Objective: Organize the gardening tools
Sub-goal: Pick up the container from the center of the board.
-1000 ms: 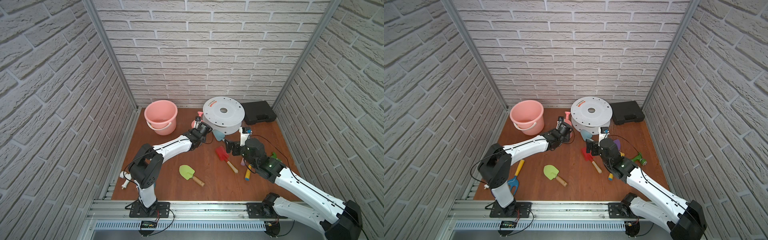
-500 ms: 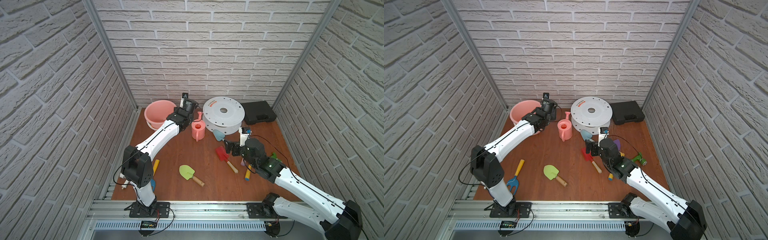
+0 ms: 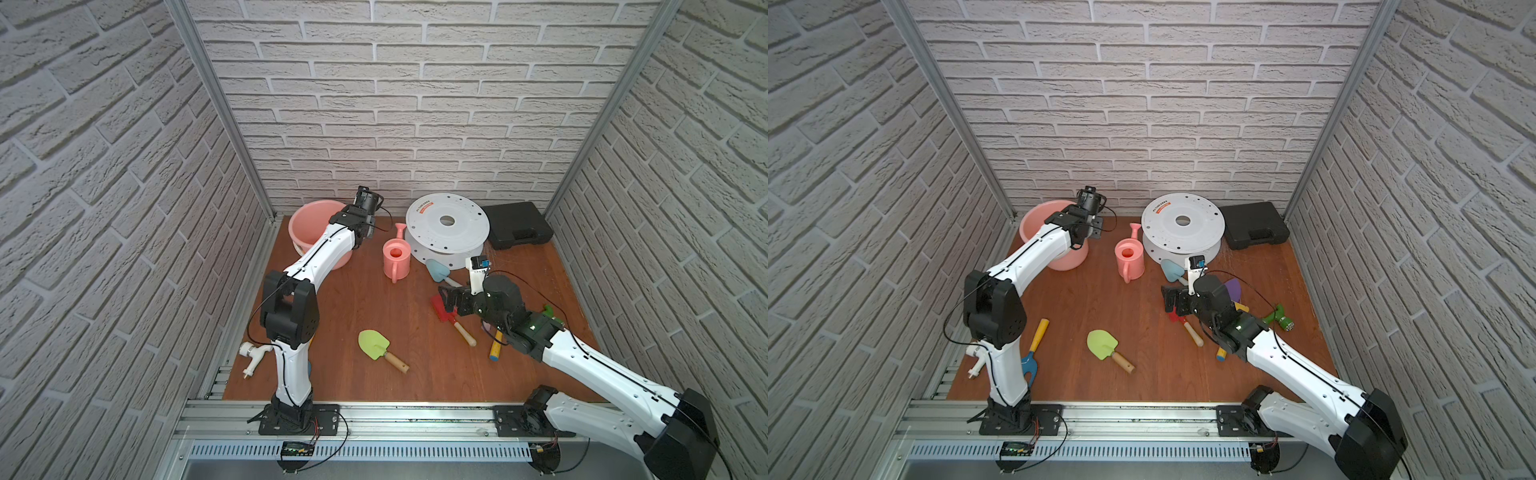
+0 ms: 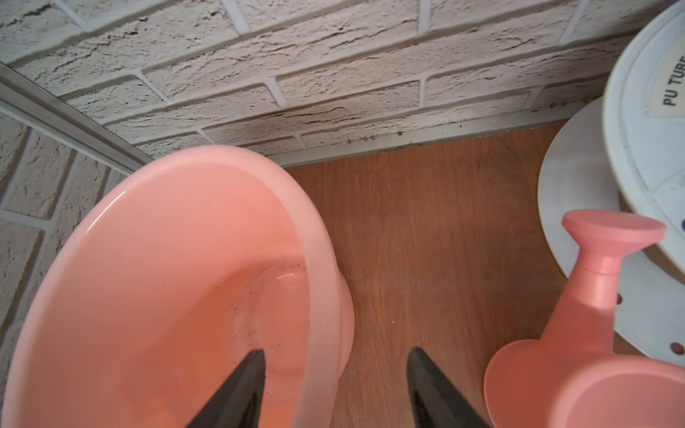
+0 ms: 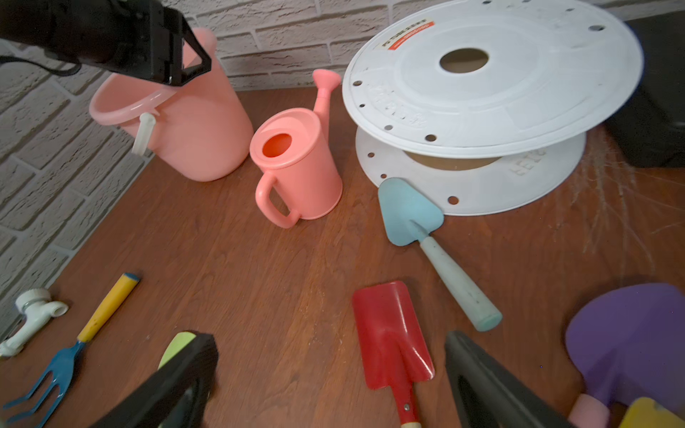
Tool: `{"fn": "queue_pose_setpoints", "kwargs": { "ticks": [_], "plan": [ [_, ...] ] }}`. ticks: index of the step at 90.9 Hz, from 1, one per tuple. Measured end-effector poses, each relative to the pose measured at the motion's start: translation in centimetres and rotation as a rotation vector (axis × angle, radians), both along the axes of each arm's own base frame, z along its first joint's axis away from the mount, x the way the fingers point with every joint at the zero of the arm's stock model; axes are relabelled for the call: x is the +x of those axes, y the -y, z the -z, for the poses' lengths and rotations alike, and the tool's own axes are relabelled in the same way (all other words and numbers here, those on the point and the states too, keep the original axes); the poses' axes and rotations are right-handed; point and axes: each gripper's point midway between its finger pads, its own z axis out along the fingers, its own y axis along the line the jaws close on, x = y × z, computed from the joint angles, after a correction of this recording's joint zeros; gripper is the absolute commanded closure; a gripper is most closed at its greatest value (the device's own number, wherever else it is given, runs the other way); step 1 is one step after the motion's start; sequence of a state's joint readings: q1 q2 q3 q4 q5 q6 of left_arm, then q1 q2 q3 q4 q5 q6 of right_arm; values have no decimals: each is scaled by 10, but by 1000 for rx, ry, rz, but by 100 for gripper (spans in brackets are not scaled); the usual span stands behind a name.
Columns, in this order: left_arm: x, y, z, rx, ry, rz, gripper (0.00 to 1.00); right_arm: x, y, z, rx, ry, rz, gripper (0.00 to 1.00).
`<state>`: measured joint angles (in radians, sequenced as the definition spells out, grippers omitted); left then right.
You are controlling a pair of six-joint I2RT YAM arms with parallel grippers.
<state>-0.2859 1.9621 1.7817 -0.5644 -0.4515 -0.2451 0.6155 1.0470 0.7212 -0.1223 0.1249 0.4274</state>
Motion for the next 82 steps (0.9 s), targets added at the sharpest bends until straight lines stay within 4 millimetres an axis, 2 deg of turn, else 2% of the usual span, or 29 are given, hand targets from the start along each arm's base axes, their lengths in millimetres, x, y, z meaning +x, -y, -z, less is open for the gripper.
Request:
{"fn": "queue_pose_setpoints", "kwargs": {
  "ticks": [9, 22, 34, 45, 56, 82],
  "plan": [
    [1, -8, 9, 13, -29, -6, 46, -1, -11, 6, 12, -32, -51, 1],
    [2, -13, 23, 24, -65, -8, 63, -3, -20, 6, 25, -43, -94, 1],
    [2, -11, 23, 33, -71, 6, 79, -4, -23, 5, 32, -42, -109, 1],
    [0, -7, 24, 51, -75, 17, 88, -4, -23, 5, 32, -42, -110, 1],
    [-4, 8, 25, 62, -79, 48, 90, -4, -23, 5, 31, -42, -109, 1],
    [-29, 61, 8, 35, -68, 142, 89, -3, -19, 0, 31, -24, -93, 1]
  ]
}}
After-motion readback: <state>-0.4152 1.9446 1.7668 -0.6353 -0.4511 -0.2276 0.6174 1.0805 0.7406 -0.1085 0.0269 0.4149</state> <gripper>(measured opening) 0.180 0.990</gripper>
